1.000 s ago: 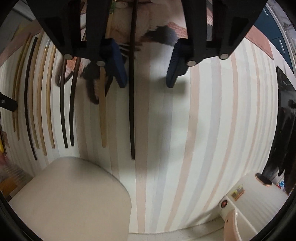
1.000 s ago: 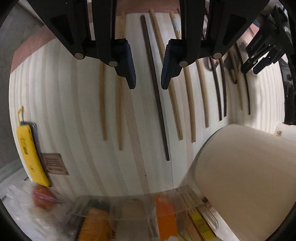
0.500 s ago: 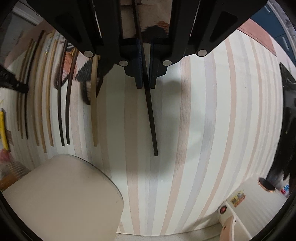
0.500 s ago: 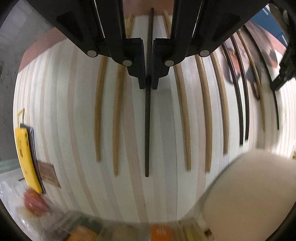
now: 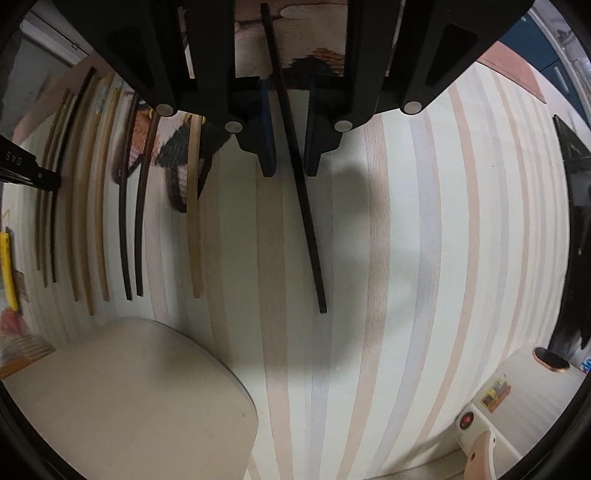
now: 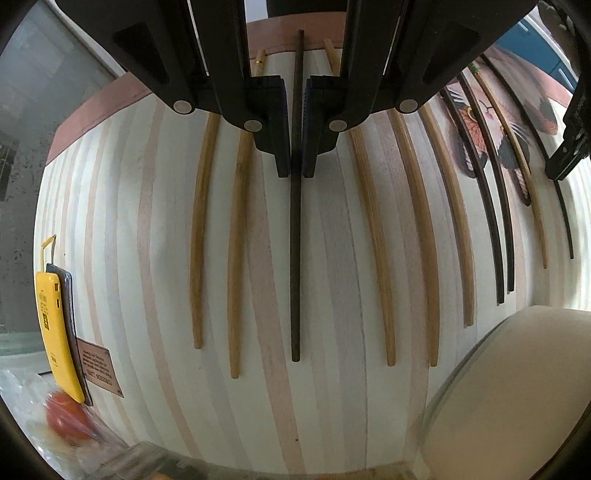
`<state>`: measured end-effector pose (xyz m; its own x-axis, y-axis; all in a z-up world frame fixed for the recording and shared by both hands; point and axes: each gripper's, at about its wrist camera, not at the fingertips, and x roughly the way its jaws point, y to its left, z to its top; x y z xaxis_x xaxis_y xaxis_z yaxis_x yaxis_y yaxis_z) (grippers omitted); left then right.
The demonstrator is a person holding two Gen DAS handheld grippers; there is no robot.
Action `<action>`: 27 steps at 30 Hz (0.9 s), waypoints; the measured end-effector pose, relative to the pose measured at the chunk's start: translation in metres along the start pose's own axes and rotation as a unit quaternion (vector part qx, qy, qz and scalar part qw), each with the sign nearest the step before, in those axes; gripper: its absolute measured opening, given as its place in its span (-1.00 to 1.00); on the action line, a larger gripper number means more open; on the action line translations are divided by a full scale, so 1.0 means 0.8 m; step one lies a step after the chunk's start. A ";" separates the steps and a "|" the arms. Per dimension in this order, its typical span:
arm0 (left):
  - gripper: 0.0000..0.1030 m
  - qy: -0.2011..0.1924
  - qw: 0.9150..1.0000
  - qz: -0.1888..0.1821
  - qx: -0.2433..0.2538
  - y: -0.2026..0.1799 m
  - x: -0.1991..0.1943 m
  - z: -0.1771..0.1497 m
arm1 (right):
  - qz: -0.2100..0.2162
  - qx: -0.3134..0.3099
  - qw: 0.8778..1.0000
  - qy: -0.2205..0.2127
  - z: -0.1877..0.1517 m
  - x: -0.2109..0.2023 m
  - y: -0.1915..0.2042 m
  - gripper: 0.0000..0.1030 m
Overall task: Organize utensils
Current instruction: 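Lift both held chopsticks and carry them over the beige utensil holder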
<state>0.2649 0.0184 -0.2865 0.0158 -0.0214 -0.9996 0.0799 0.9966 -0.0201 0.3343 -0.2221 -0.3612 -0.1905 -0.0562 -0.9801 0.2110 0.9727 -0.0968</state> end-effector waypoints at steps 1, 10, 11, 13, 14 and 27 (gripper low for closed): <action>-0.79 -0.009 1.000 0.008 0.002 -0.005 -0.002 0.000 | -0.007 -0.005 1.000 0.003 0.002 0.000 0.004 -0.86; -0.94 -0.040 0.998 0.030 -0.037 -0.028 -0.016 -0.001 | -0.034 -0.027 0.998 -0.040 -0.018 -0.014 0.038 -0.89; -0.94 -0.045 0.998 0.032 -0.041 -0.025 -0.023 -0.012 | -0.026 -0.024 0.998 -0.047 -0.040 -0.006 0.040 -0.89; -0.94 -0.062 0.996 0.043 -0.044 -0.021 -0.039 -0.021 | -0.005 -0.020 0.998 -0.066 -0.064 -0.011 0.035 -0.89; -0.94 -0.072 0.995 0.050 -0.044 -0.023 -0.051 -0.027 | 0.002 -0.018 0.997 -0.074 -0.069 -0.017 0.030 -0.89; -0.95 -0.183 0.976 0.084 -0.084 -0.018 -0.159 -0.069 | 0.076 -0.030 0.974 -0.210 -0.131 -0.157 -0.041 -0.89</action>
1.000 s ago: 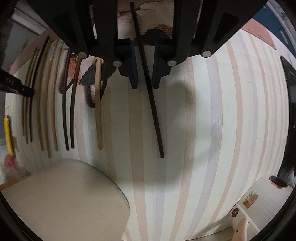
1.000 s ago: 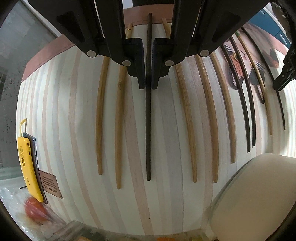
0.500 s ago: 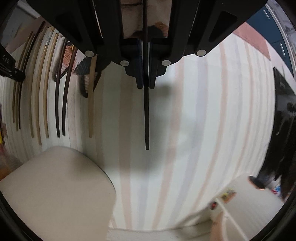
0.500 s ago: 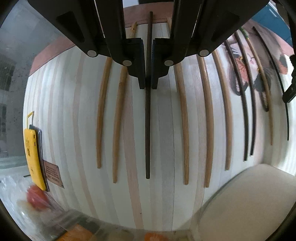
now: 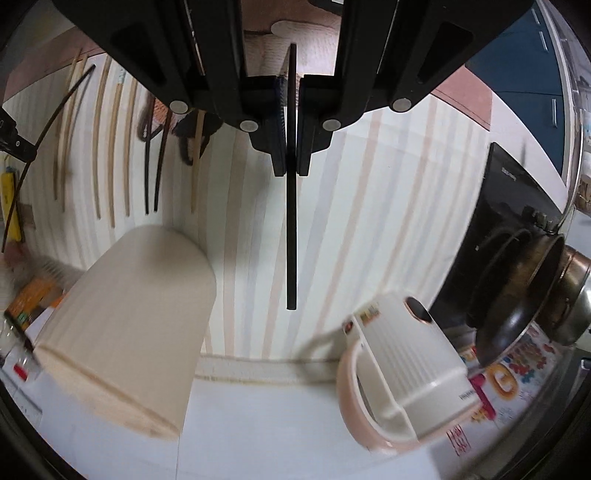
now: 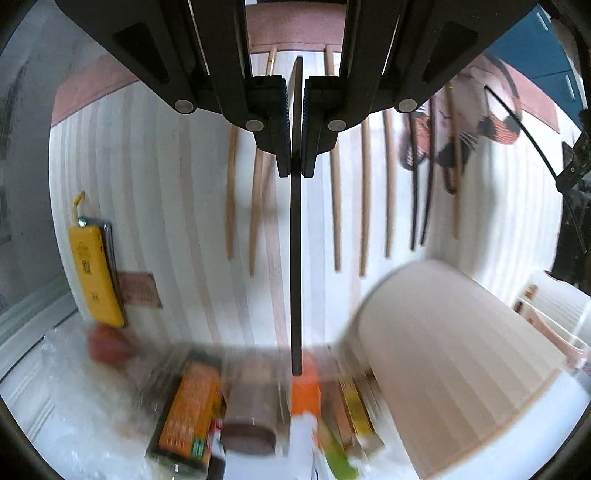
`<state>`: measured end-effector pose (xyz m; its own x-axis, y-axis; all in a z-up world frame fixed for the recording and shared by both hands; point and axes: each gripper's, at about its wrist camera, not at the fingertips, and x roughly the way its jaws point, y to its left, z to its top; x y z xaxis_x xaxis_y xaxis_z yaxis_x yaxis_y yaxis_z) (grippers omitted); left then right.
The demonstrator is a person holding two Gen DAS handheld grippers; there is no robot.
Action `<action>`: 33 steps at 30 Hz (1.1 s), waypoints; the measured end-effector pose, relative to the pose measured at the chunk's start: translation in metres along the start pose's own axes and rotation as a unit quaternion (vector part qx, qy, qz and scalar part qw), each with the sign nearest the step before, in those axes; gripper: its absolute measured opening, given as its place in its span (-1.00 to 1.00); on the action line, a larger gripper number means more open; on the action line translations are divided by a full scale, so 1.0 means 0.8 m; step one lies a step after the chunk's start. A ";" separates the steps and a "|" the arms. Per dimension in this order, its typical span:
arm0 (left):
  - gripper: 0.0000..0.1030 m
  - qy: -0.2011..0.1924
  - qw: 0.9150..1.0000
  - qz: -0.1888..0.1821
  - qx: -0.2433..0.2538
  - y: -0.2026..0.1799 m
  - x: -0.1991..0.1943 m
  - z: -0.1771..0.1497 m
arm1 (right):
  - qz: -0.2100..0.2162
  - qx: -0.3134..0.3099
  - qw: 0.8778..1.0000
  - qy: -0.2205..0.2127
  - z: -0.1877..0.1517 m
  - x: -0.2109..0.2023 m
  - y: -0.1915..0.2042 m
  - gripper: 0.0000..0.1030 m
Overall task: Organize utensils
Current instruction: 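Lift both held chopsticks and carry them over the beige utensil holder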
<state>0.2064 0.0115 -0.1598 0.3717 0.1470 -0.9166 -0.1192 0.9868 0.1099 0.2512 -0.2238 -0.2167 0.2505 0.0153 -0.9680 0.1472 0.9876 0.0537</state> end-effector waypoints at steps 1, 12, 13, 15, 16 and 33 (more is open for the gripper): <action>-0.95 -0.005 1.000 -0.001 -0.002 0.001 -0.008 0.000 | 0.003 0.001 1.000 -0.007 0.001 -0.005 0.000 -0.89; -0.95 -0.060 0.998 -0.016 -0.023 -0.002 -0.055 0.017 | 0.036 -0.015 0.997 -0.063 0.038 -0.040 0.002 -0.90; -0.95 -0.066 0.997 -0.017 -0.025 -0.002 -0.061 0.020 | 0.038 -0.017 0.997 -0.067 0.041 -0.045 0.003 -0.90; -0.95 -0.079 0.996 -0.018 -0.030 -0.001 -0.071 0.025 | 0.042 -0.022 0.996 -0.075 0.048 -0.053 0.007 -0.90; -0.95 -0.084 0.996 -0.019 -0.032 0.000 -0.074 0.028 | 0.046 -0.023 0.996 -0.078 0.051 -0.058 0.009 -0.90; -0.95 -0.194 0.978 -0.061 -0.050 0.019 -0.206 0.110 | 0.097 -0.047 0.985 -0.134 0.119 -0.161 0.056 -0.90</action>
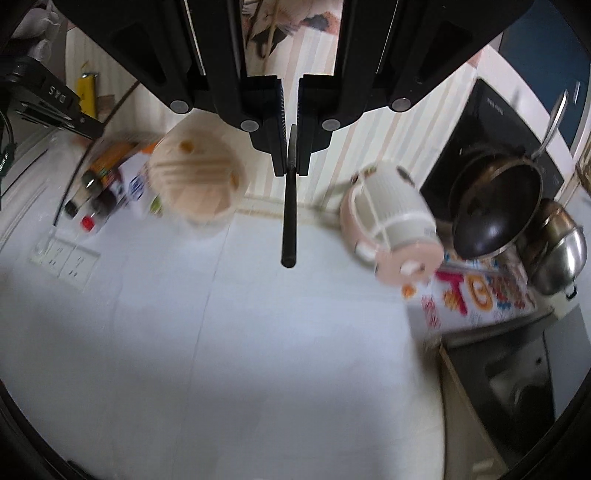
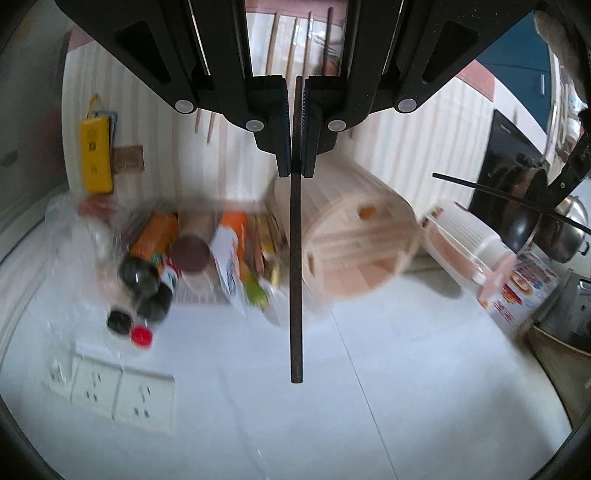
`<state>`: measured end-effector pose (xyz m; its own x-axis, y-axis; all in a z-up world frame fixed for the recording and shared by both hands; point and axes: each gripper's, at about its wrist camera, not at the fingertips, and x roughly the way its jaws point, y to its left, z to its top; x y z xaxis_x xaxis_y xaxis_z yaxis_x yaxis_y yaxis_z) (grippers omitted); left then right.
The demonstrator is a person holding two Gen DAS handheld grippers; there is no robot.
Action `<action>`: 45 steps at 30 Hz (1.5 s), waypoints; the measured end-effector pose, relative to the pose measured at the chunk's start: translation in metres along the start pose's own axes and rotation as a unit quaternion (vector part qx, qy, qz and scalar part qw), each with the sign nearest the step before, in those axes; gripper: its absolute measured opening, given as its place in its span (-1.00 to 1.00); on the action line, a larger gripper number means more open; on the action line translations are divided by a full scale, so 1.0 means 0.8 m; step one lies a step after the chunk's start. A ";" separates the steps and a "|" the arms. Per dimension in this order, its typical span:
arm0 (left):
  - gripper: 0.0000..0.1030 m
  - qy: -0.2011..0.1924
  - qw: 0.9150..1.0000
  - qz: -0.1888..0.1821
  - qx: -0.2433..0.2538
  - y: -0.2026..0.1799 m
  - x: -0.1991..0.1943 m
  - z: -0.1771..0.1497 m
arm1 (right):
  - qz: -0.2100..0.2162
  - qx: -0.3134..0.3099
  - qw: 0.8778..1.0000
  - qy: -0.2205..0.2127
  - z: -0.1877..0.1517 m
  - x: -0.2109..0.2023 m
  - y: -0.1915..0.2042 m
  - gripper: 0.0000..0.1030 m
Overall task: Organize utensils
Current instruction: 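Lift both held chopsticks and carry them over the beige utensil holder, then lower both chopsticks into the holder and open both tools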
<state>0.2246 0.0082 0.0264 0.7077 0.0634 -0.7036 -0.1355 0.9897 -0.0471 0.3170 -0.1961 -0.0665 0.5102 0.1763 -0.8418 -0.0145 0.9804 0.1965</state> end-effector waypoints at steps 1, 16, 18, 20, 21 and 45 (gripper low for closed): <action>-0.95 -0.008 1.000 -0.007 0.001 -0.004 -0.007 0.011 | 0.005 -0.001 1.000 -0.008 0.011 -0.009 0.003 -0.90; -0.96 -0.020 0.996 -0.081 -0.007 -0.046 0.004 0.126 | 0.022 0.005 0.993 -0.112 0.167 -0.052 0.027 -0.90; -0.96 -0.003 0.996 -0.090 -0.010 -0.050 0.025 0.132 | 0.024 0.008 0.993 -0.113 0.178 -0.040 0.029 -0.90; -0.96 0.021 0.995 -0.098 -0.016 -0.053 0.052 0.133 | 0.029 0.009 0.993 -0.111 0.186 -0.023 0.029 -0.90; -0.96 0.031 0.994 -0.099 -0.017 -0.055 0.065 0.132 | 0.029 0.009 0.994 -0.108 0.190 -0.014 0.030 -0.90; -0.81 0.138 0.986 -0.092 -0.009 -0.067 0.141 0.094 | 0.057 -0.016 0.998 0.034 0.168 0.123 0.025 -0.60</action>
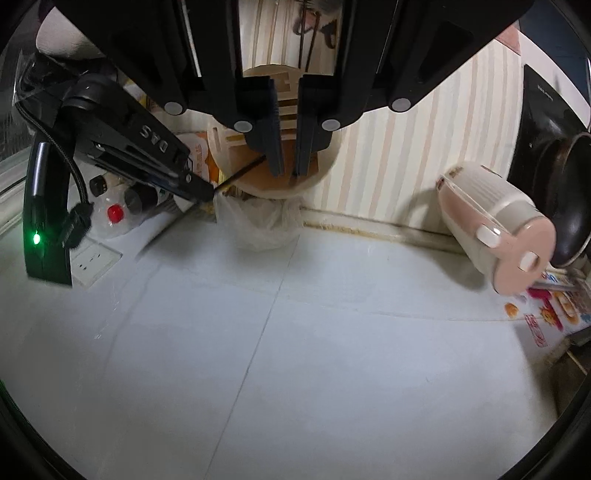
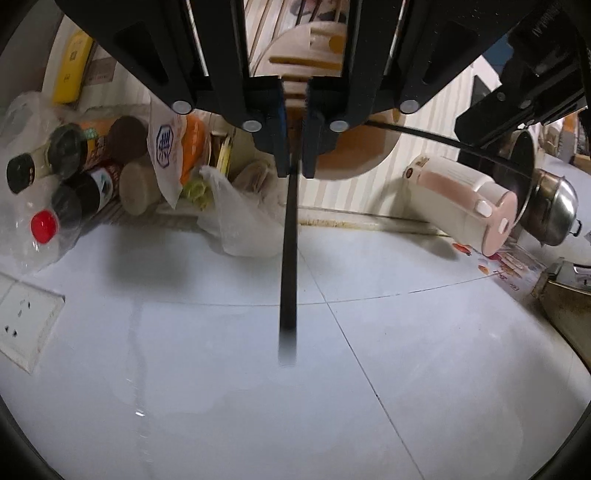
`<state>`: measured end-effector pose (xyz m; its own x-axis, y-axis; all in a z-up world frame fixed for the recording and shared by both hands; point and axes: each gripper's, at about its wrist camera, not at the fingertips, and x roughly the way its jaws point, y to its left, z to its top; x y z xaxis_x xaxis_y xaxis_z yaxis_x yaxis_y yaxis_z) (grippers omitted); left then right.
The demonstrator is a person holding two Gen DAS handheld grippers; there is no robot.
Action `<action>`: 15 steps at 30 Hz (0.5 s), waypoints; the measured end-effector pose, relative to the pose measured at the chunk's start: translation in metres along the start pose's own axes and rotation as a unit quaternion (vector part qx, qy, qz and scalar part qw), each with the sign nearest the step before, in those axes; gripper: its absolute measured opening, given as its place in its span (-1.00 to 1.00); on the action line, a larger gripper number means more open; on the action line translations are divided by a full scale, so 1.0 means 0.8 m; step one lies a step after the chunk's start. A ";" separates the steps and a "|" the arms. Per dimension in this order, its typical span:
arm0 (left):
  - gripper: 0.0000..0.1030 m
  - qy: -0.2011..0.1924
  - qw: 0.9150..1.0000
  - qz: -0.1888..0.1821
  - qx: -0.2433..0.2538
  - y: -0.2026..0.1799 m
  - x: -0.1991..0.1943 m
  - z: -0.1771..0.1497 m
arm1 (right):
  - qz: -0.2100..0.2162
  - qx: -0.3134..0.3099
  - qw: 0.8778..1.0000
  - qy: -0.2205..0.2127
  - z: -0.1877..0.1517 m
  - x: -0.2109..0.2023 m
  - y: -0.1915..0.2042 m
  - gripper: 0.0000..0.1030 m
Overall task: Organize utensils
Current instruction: 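Lower both chopsticks into the holder and open both tools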
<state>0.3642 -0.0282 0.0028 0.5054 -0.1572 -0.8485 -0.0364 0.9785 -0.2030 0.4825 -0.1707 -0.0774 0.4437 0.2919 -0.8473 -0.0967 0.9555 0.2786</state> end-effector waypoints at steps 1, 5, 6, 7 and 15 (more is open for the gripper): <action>-0.58 -0.016 1.000 0.019 0.005 0.000 -0.012 -0.001 | 0.004 0.008 1.000 -0.005 -0.004 -0.008 -0.005 -0.42; 0.74 -0.069 0.996 0.049 0.000 0.008 -0.046 -0.011 | 0.001 0.030 0.999 -0.041 -0.021 -0.048 -0.019 0.10; 0.74 -0.082 0.995 0.056 -0.001 0.012 -0.053 -0.017 | 0.000 0.035 0.998 -0.048 -0.027 -0.058 -0.022 0.16; 0.74 -0.087 0.994 0.063 -0.001 0.016 -0.055 -0.022 | -0.008 0.040 0.998 -0.057 -0.035 -0.068 -0.026 0.20; 1.00 -0.075 0.993 0.091 -0.006 0.040 -0.044 -0.089 | -0.054 0.074 0.991 -0.102 -0.123 -0.102 -0.051 0.83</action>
<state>0.2842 -0.0006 -0.0089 0.6114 0.0451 -0.7900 -0.1489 0.9871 -0.0589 0.3627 -0.2296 -0.0642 0.6159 0.1605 -0.7713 0.0853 0.9597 0.2678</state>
